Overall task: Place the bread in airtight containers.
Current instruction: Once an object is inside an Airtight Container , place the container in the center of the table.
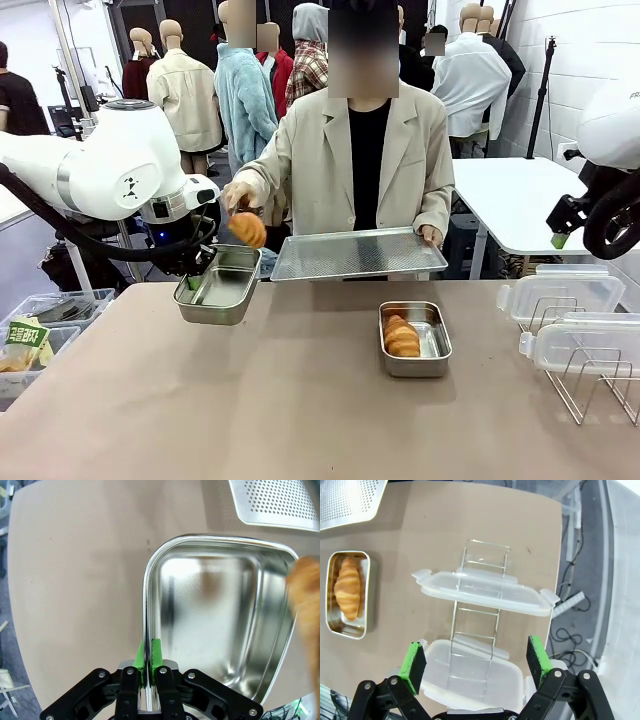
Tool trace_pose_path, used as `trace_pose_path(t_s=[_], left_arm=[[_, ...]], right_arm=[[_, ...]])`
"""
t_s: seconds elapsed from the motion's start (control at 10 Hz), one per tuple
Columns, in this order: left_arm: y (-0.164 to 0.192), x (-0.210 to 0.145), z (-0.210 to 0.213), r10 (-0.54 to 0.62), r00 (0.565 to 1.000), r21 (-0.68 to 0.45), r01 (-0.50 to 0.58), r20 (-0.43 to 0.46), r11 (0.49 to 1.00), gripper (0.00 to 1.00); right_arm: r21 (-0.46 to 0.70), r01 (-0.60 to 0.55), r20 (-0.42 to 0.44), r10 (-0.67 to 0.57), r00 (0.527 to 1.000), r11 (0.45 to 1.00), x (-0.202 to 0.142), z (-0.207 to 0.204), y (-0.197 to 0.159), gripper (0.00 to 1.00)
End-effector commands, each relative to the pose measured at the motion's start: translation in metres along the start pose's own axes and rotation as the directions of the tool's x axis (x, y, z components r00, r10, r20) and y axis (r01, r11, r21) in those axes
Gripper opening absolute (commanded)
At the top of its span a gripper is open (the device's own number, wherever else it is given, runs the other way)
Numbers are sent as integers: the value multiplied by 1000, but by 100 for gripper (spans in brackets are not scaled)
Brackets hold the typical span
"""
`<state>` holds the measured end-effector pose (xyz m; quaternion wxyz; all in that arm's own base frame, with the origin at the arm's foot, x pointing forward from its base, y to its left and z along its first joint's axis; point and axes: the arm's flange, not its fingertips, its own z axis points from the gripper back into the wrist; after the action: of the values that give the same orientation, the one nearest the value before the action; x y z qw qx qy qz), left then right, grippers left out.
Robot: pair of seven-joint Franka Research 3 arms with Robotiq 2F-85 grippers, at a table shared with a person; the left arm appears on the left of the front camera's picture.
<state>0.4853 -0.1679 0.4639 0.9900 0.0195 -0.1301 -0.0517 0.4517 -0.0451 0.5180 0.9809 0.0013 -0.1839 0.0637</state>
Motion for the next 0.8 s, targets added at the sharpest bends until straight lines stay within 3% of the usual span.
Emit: trace_pose_path(t_s=[0.0, 0.7], left_arm=[[3, 0, 1, -11, 1000, -5, 11, 20, 1000, 0], [3, 0, 1, -11, 1000, -5, 11, 20, 1000, 0]], right_arm=[[-17, 13, -2, -13, 1000, 1000, 0, 1, 2, 100], [-17, 13, -2, -13, 1000, 1000, 0, 1, 2, 100]])
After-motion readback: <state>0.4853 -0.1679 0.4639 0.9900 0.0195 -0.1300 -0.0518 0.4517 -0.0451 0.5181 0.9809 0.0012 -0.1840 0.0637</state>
